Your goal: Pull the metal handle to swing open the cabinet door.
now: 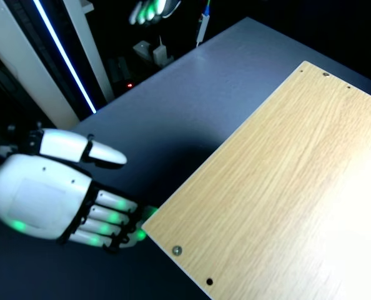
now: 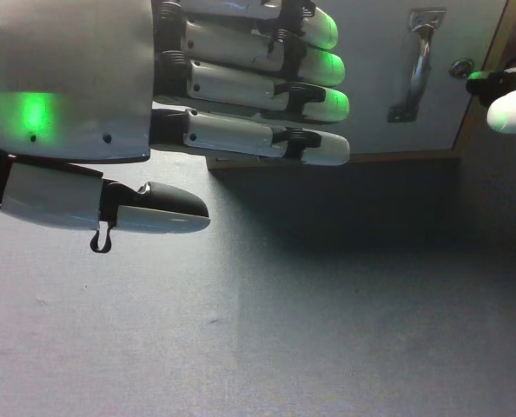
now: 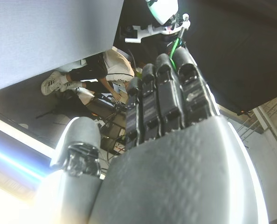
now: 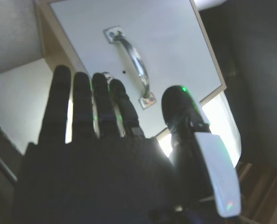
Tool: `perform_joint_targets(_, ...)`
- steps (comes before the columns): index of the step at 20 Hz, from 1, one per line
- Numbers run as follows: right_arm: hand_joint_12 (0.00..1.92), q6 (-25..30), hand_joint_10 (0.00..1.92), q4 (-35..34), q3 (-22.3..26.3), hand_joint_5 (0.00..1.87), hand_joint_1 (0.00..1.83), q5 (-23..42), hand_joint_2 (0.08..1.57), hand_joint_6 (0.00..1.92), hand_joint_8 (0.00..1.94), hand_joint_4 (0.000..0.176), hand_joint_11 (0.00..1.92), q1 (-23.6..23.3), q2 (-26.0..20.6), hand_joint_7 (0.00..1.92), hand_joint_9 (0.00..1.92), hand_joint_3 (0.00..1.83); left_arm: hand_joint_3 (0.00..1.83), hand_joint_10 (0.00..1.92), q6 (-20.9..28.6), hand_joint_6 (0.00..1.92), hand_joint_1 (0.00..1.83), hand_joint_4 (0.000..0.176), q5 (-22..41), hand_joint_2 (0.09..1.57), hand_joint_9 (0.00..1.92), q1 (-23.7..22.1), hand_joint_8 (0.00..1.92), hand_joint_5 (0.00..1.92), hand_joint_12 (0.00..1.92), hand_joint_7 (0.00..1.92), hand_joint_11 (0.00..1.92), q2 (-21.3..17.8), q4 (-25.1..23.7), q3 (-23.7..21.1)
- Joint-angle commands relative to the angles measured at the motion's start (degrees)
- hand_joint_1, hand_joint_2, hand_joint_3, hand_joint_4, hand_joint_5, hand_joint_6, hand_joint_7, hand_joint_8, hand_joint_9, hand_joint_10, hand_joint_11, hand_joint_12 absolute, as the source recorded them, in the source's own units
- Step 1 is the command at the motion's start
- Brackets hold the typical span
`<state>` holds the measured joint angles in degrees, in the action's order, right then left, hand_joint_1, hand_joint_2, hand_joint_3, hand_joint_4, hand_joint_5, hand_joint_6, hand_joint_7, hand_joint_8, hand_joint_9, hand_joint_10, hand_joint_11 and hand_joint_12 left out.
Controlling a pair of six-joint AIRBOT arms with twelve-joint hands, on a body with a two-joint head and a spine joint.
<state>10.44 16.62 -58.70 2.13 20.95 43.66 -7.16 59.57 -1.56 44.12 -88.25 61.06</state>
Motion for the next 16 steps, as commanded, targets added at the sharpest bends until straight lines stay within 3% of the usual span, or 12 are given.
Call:
perform_joint_targets(1,0.27,0.39,0.00,-0.82,-0.09,0.03,0.00,4.26,1.57,0.00,0.00,0.000,0.00,-1.23,-0.56,0.05,0.06,0.07,0.04,0.00,-0.08,0.00,0.00,0.000,1.20,1.57,0.26,-0.54,0.00,0.26,0.60,0.28,0.00,-0.33,5.43,0.07)
perform_joint_targets(16,0.27,0.40,0.00,-2.49,-0.72,0.05,0.00,0.96,1.57,0.00,0.00,0.000,0.00,-3.14,1.26,0.06,0.06,0.10,0.05,0.00,-0.08,0.00,0.00,0.000,1.20,1.57,0.25,-0.54,0.00,0.25,0.58,0.27,0.00,-0.33,5.43,0.07)
